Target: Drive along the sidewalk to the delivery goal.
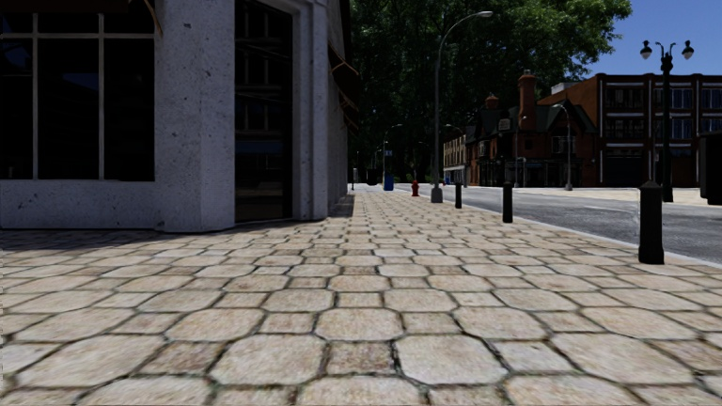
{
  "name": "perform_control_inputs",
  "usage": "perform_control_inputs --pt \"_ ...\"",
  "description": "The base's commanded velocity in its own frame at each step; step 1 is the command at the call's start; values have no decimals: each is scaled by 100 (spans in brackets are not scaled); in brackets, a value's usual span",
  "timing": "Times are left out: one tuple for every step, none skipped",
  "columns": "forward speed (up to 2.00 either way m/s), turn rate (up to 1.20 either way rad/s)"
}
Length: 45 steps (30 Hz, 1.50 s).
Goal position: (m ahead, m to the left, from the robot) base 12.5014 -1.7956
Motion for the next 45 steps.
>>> perform_control_inputs --pt "200 0" --pt "200 0" --pt "200 0" --pt "200 0" --pt "200 0" --pt "200 0" --pt "200 0" --pt "200 0" --pt "200 0" --pt "200 0" --pt "200 0" --pt "200 0" --pt "200 0" --pt "200 0" --pt "200 0" --pt "200 0" --pt "200 0" --pt "200 0" --pt "200 0" --pt "200 0" --pt "200 0" --pt "200 -107" --pt "200 -120" --pt "200 -120" --pt "200 -120" --pt "200 -120" --pt "200 -39" --pt "200 -3" --pt "200 0" --pt "200 0" --pt "200 0" --pt "200 0" --pt "200 0" --pt "200 0" --pt "200 0" --pt "200 0" --pt "200 0" --pt "200 0" --pt "200 0" --pt "200 0" --pt "200 0" --pt "200 0" --pt "200 0" --pt "200 0" --pt "200 0"
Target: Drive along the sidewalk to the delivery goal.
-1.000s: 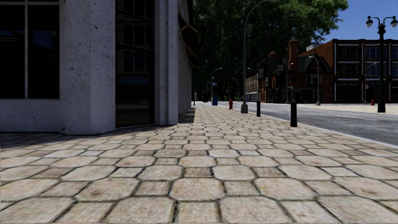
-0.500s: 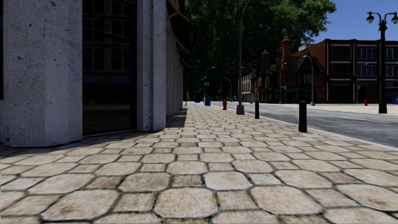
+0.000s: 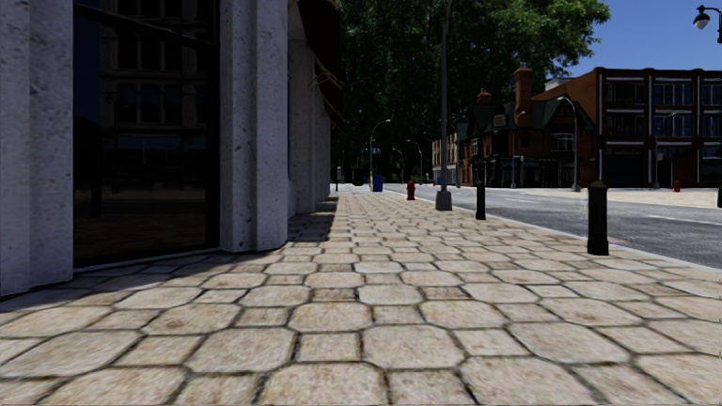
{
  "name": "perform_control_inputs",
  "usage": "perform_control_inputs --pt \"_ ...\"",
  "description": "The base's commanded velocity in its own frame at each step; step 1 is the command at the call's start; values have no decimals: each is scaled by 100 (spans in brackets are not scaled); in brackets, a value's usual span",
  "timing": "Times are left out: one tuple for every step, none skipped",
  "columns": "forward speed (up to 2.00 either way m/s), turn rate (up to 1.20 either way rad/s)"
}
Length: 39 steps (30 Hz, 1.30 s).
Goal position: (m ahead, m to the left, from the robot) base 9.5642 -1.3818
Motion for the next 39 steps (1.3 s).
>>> perform_control_inputs --pt "200 0" --pt "200 -1" --pt "200 -52" --pt "200 -120" --pt "200 -120" --pt "200 -120" --pt "200 -120" --pt "200 -120" --pt "200 -72" --pt "200 -72" --pt "200 -26" --pt "200 -8" --pt "200 -2" --pt "200 0" --pt "200 0" --pt "200 0" --pt "200 0" --pt "200 0" --pt "200 0" --pt "200 0" --pt "200 0" --pt "200 0" --pt "200 0" --pt "200 0" --pt "200 0" --pt "200 0" --pt "200 0" --pt "200 0" --pt "200 0" --pt "200 0" --pt "200 0" --pt "200 0" --pt "200 0" --pt "200 0" --pt "200 0" --pt "200 0" --pt "200 0" --pt "200 0" --pt "200 0"
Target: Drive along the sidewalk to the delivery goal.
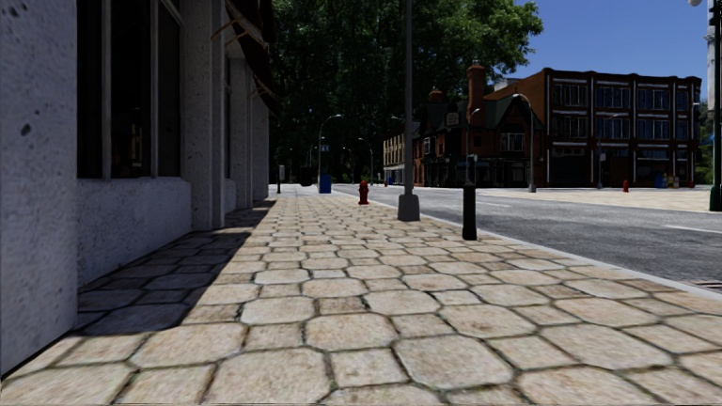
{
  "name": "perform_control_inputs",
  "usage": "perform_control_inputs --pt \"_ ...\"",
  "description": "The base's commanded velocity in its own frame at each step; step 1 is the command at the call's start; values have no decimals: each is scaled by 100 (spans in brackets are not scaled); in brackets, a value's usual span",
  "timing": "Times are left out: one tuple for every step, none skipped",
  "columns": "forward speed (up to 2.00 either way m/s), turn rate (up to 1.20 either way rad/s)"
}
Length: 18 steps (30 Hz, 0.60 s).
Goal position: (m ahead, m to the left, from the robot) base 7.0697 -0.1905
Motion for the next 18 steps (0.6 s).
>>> perform_control_inputs --pt "200 0" --pt "200 0" --pt "200 0" --pt "200 0" --pt "200 0" --pt "200 0" --pt "200 0" --pt "200 0" --pt "200 0" --pt "200 0" --pt "200 0" --pt "200 0" --pt "200 0" --pt "200 0" --pt "200 0" --pt "200 0" --pt "200 0" --pt "200 0"
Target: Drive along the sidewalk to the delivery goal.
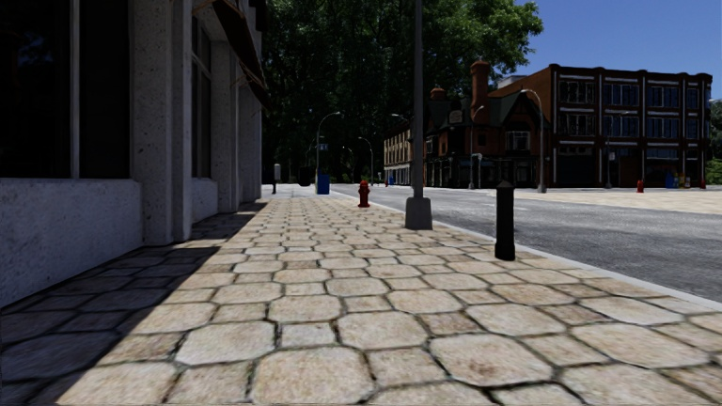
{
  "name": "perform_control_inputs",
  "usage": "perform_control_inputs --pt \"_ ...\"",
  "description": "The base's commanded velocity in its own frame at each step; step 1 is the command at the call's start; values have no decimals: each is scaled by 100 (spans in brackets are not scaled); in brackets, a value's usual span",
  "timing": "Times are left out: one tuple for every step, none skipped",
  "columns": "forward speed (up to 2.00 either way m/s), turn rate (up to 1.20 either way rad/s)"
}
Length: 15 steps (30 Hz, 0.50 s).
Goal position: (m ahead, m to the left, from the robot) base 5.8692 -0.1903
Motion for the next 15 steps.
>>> perform_control_inputs --pt "200 0" --pt "200 0" --pt "200 0" --pt "200 0" --pt "200 0" --pt "200 0" --pt "200 0" --pt "200 0" --pt "200 0" --pt "200 0" --pt "200 0" --pt "200 0" --pt "200 0" --pt "200 0" --pt "200 0"
